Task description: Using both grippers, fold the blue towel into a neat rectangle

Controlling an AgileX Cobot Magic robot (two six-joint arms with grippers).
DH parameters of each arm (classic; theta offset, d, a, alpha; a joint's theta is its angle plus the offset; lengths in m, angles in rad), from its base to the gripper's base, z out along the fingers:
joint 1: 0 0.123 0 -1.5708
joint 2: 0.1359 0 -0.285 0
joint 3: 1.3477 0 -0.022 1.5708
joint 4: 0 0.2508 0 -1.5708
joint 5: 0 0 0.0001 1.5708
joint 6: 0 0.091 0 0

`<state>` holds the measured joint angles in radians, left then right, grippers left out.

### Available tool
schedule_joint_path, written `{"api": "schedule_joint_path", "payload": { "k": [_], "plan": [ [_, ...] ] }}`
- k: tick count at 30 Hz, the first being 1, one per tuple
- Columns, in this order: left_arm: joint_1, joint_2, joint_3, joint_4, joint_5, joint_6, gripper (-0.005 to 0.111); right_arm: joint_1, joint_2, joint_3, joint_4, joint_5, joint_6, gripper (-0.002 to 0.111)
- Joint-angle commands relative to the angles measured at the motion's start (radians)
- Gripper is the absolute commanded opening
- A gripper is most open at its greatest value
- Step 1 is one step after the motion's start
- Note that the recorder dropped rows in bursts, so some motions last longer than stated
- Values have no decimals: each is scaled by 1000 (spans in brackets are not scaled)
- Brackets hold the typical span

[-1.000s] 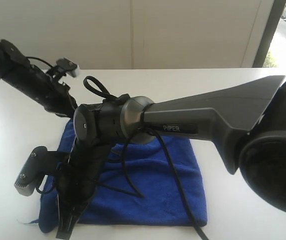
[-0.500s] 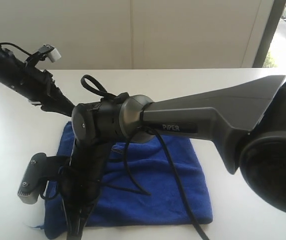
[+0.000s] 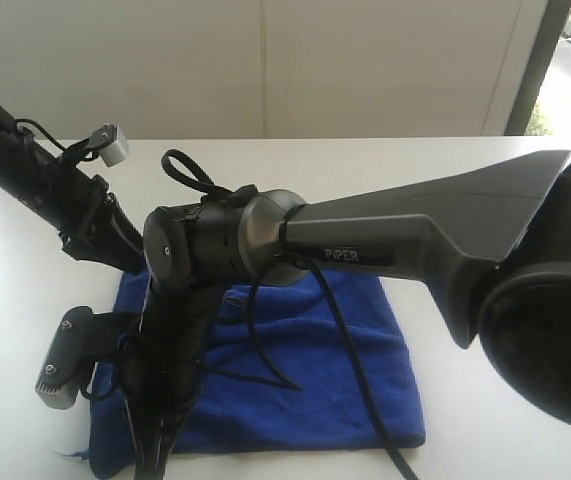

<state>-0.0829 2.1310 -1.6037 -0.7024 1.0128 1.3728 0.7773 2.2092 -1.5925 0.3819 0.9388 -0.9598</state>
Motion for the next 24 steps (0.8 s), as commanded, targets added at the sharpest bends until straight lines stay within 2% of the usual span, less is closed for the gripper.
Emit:
{"api": "schedule_joint_path", "payload": {
  "k": [1,7,9,14,18,21,24],
  "plan": [
    [0,41,8,-22,25,48,55,0,17,12,-39,20,-6,0],
    [0,67,8,-37,0,67,39,0,17,12,-39,21,-6,0],
    [-2,72,8,-53,-10,67,38,0,17,12,-39,21,-6,0],
    [-15,89,8,-63,-58,67,49,0,17,12,-39,20,-6,0],
    [-38,101,8,-51,-77,67,50,0,17,12,-39,15,-6,0],
    [-48,102,8,-49,-111,60,47,0,17,12,-39,12,-6,0],
    [-48,102,8,-58,-129,54,35,0,17,12,-39,12,-6,0]
  ]
}}
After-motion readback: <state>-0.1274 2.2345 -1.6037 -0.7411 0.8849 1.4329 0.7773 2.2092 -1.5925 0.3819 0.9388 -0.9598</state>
